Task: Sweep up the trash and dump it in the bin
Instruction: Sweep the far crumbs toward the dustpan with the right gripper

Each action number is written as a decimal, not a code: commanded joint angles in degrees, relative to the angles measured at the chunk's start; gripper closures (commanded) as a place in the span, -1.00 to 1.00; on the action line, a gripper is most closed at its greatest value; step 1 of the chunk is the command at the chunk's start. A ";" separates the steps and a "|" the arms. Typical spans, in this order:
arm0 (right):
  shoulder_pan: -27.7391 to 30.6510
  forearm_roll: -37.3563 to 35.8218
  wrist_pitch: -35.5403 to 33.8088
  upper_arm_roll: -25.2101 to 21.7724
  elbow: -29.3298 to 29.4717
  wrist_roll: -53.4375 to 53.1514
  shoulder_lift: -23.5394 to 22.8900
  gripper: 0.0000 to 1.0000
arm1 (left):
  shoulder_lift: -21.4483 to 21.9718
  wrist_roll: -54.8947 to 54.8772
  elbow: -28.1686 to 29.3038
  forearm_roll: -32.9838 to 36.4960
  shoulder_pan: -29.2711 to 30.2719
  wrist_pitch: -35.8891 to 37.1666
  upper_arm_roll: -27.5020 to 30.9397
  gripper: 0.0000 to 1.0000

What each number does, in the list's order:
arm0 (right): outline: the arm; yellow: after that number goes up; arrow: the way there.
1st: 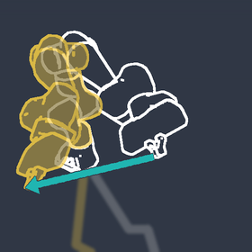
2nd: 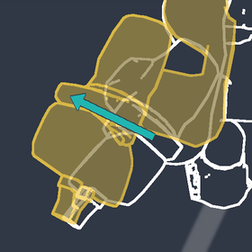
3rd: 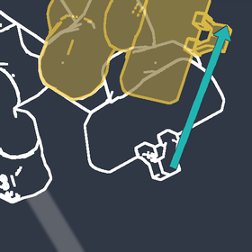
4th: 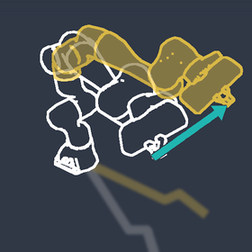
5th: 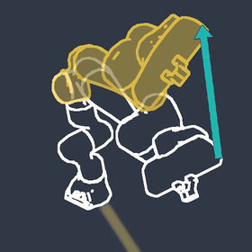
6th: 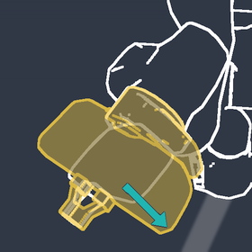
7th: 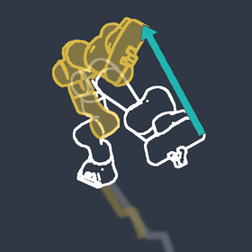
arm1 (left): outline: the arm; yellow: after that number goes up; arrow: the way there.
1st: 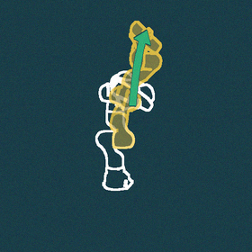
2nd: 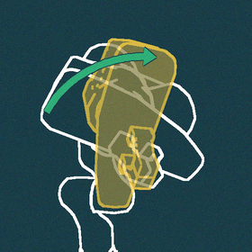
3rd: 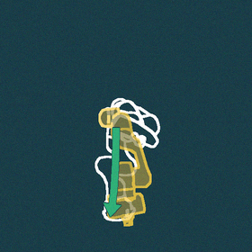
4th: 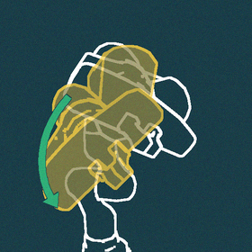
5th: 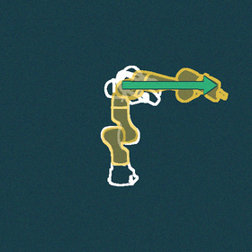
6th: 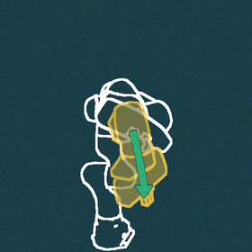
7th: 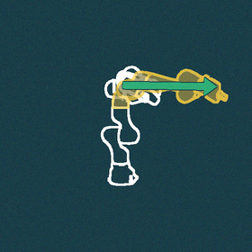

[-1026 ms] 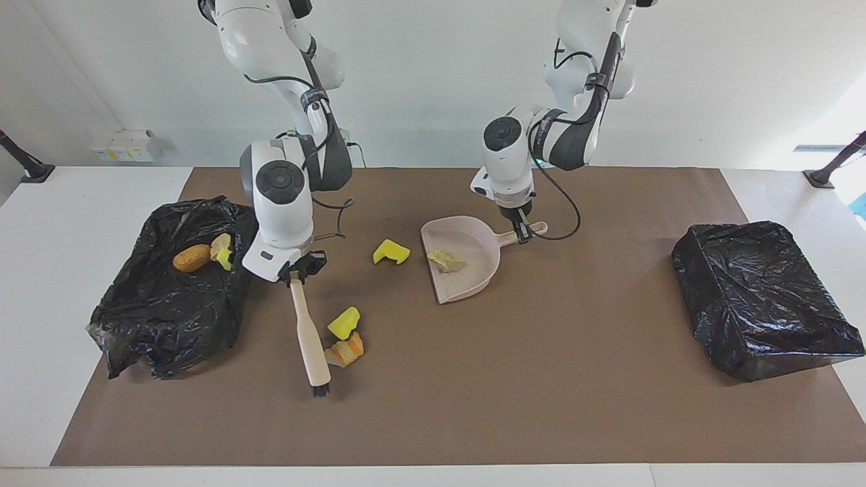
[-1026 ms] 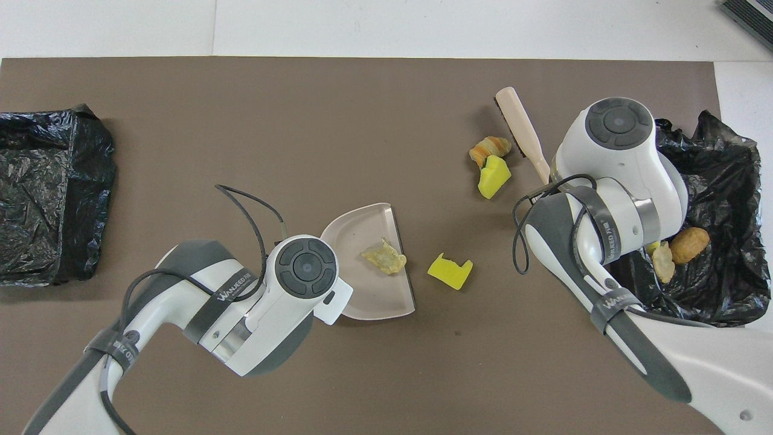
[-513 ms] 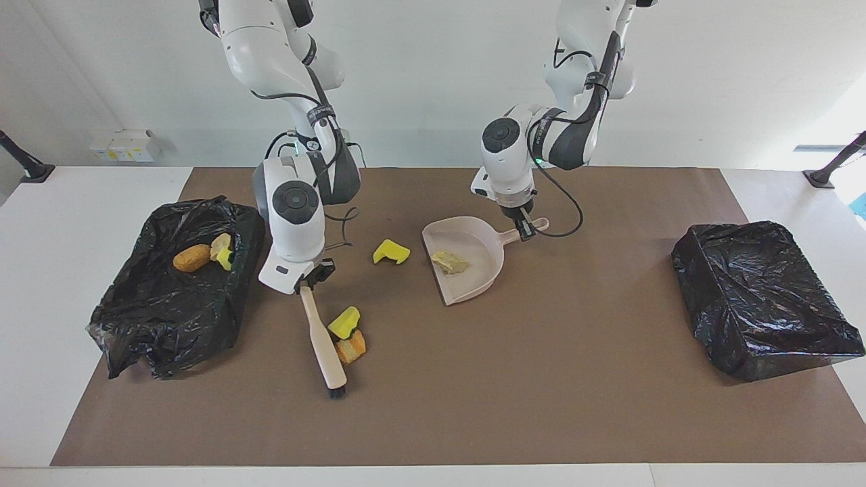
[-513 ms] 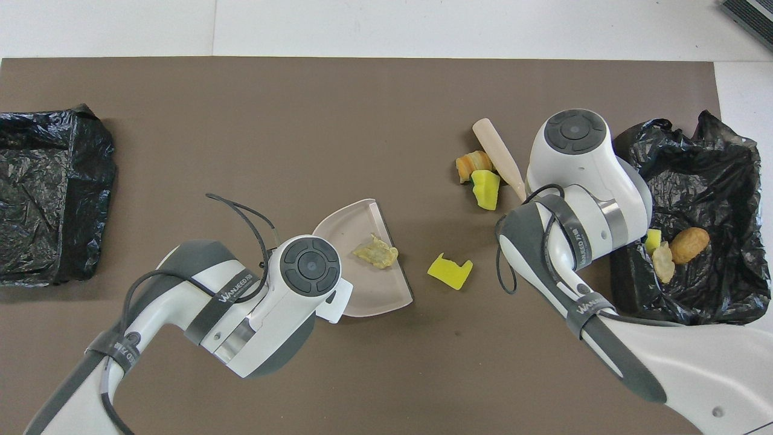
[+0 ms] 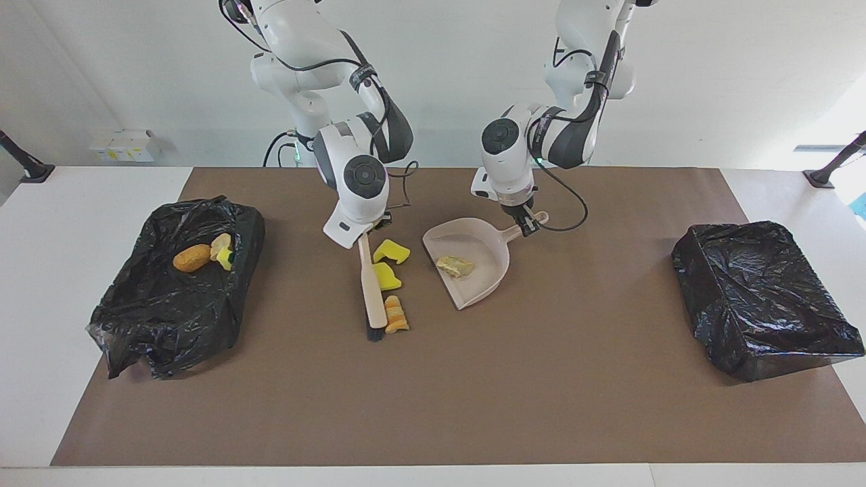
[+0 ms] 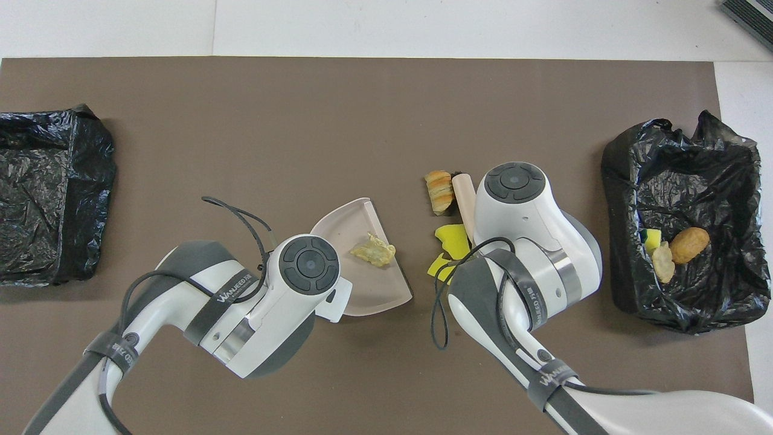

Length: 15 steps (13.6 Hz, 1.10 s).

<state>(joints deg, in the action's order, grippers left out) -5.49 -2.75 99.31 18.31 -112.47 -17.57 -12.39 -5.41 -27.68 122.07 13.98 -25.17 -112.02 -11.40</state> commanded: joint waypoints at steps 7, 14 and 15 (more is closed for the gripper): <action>1.28 4.48 5.43 0.32 -11.70 -6.07 6.40 1.00 | 0.23 0.00 0.44 -0.88 -0.50 0.40 0.24 1.00; -6.81 18.01 14.75 0.23 -14.97 -7.57 8.52 1.00 | 0.40 0.00 0.80 -0.88 -0.58 0.31 0.24 1.00; -8.21 22.13 17.29 0.23 -14.88 -7.57 8.35 1.00 | 0.49 0.00 0.88 -0.88 -0.67 0.31 0.24 1.00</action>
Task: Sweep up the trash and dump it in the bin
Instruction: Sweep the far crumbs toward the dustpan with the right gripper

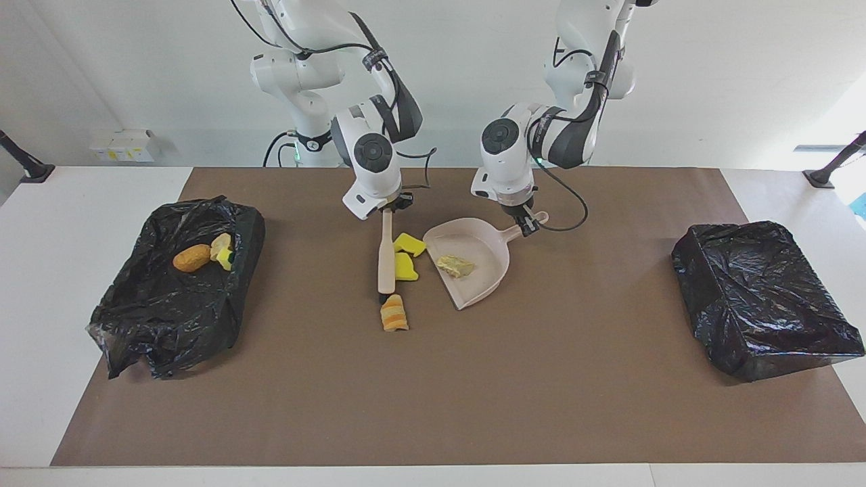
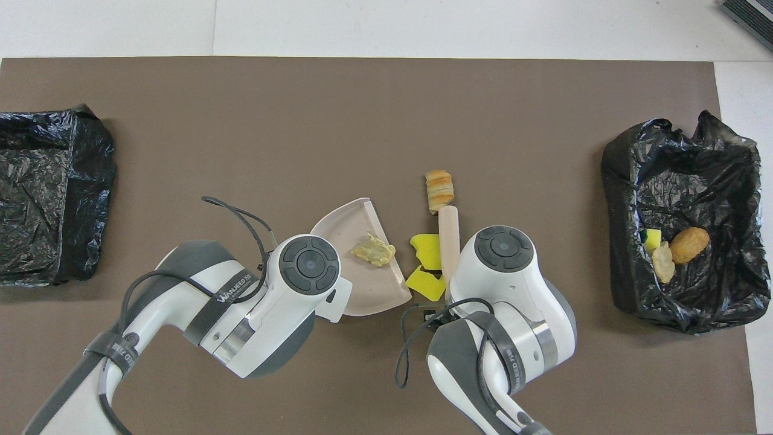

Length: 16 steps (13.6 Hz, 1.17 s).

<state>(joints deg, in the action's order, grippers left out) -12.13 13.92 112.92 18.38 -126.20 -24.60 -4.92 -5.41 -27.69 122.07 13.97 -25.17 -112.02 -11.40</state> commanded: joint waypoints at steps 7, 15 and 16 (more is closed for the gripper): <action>-6.94 17.54 8.20 0.07 4.73 -5.54 1.49 1.00 | 0.49 -5.53 3.16 -0.96 -0.14 -7.40 0.24 1.00; -0.18 4.05 -12.44 -0.81 9.30 -4.05 7.03 1.00 | 0.14 -7.30 3.79 -2.46 1.70 -10.15 0.33 1.00; 0.44 -0.52 -13.76 -0.81 9.13 -2.57 7.12 1.00 | 0.14 -7.21 3.61 -2.46 1.79 -9.89 0.33 1.00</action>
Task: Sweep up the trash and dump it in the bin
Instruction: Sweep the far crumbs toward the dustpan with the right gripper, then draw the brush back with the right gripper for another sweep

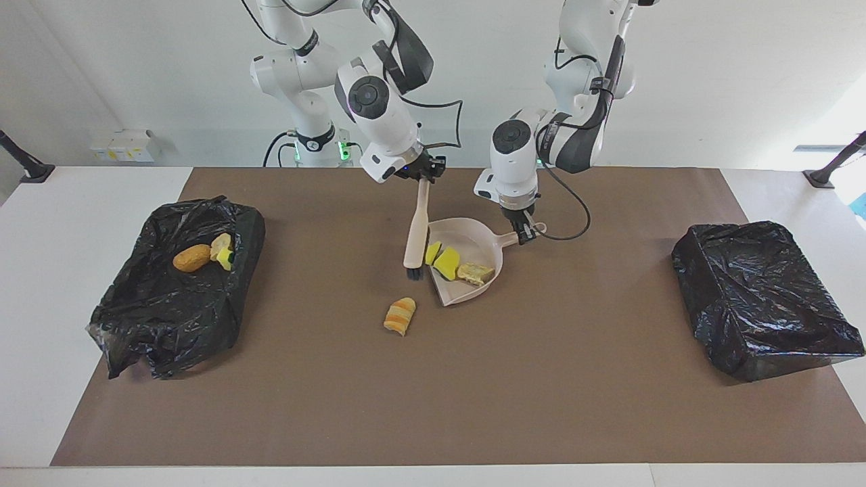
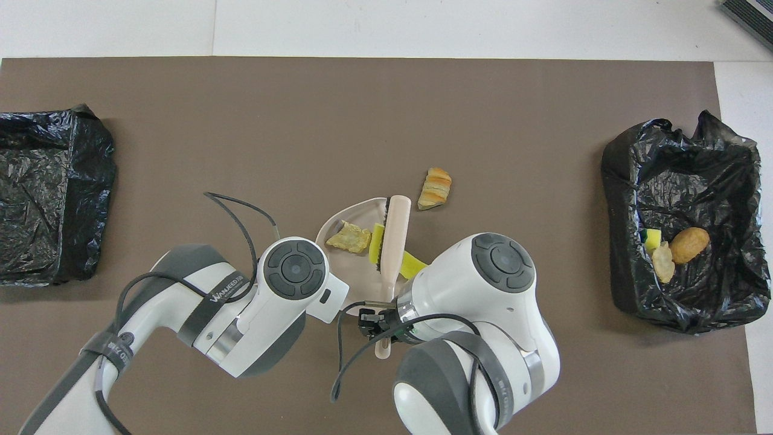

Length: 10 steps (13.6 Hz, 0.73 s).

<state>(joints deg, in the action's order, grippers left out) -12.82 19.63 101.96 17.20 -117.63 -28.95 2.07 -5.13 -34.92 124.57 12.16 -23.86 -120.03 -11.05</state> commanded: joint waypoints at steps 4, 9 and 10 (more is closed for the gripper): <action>9.82 -22.67 -3.44 0.47 2.65 20.56 -3.36 1.00 | -0.23 2.22 0.41 -2.58 0.48 0.40 0.06 1.00; 11.24 -36.24 1.21 0.91 14.27 24.47 -19.89 1.00 | -0.58 3.72 -0.73 -2.67 0.40 2.34 0.06 1.00; 10.29 -35.72 4.27 1.00 13.66 24.39 -21.56 1.00 | -0.41 4.76 -0.65 -2.67 0.22 2.35 0.06 1.00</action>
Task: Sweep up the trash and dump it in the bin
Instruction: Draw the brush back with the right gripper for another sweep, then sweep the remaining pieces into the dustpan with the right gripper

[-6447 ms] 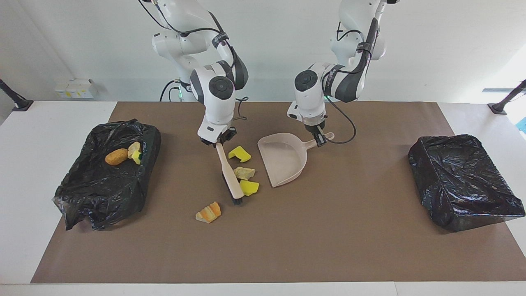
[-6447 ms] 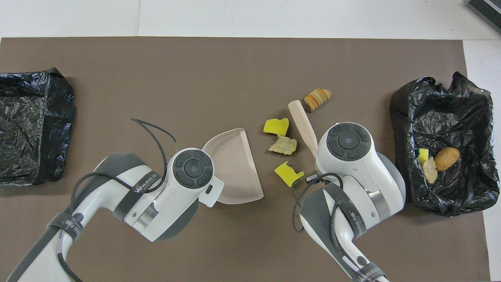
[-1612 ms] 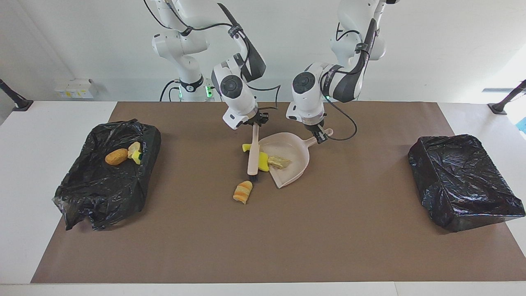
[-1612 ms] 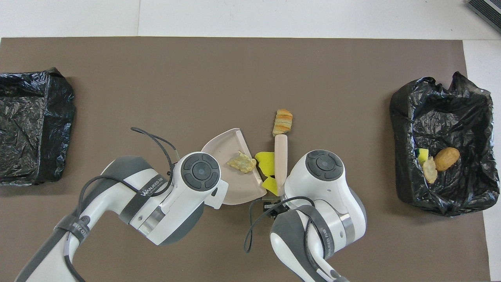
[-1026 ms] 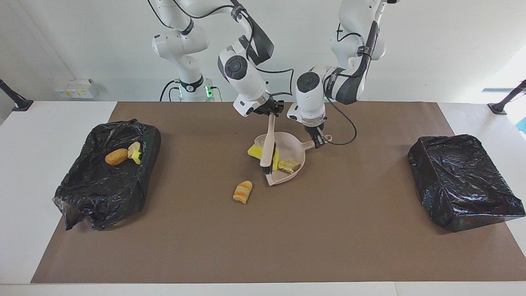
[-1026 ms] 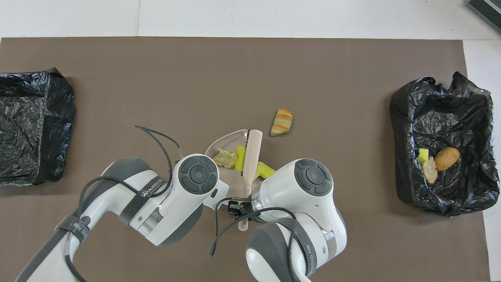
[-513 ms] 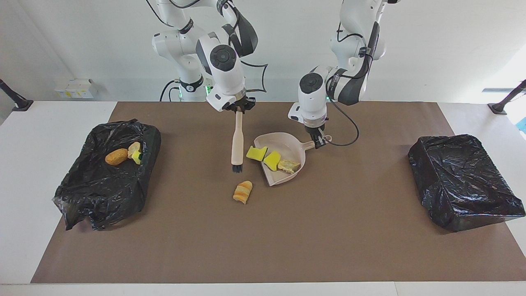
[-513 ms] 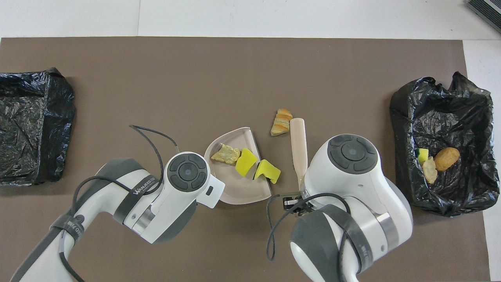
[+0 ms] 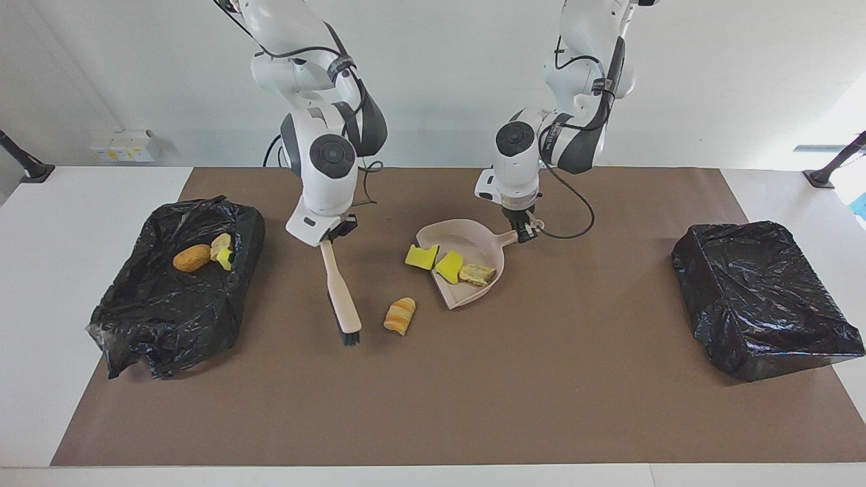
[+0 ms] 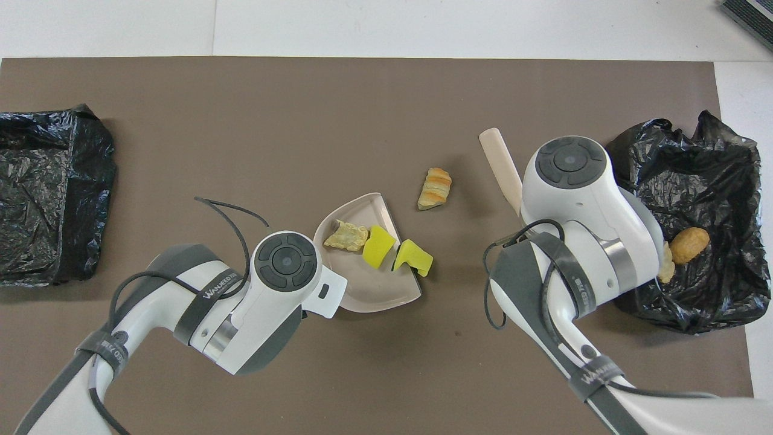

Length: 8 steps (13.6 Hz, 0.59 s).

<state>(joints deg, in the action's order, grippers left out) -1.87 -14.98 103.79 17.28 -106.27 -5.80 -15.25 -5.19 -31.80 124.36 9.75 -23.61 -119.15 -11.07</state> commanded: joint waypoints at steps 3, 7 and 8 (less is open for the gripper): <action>-0.77 1.25 1.07 2.84 -0.85 1.67 -2.78 1.00 | -0.26 2.45 -0.44 -0.26 -0.21 1.38 -0.01 1.00; -3.84 11.26 -1.47 3.64 -8.15 -2.88 2.75 1.00 | -0.61 3.24 -2.09 -0.26 0.22 6.53 0.08 1.00; -4.19 13.90 -1.65 3.64 -9.29 -4.64 3.81 1.00 | -1.14 3.15 -4.63 -0.26 0.32 11.26 0.08 1.00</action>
<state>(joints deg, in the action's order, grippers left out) -5.70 -5.49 102.62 20.64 -110.48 -7.90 -16.07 -5.21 -29.32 123.35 9.73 -23.62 -114.96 -11.14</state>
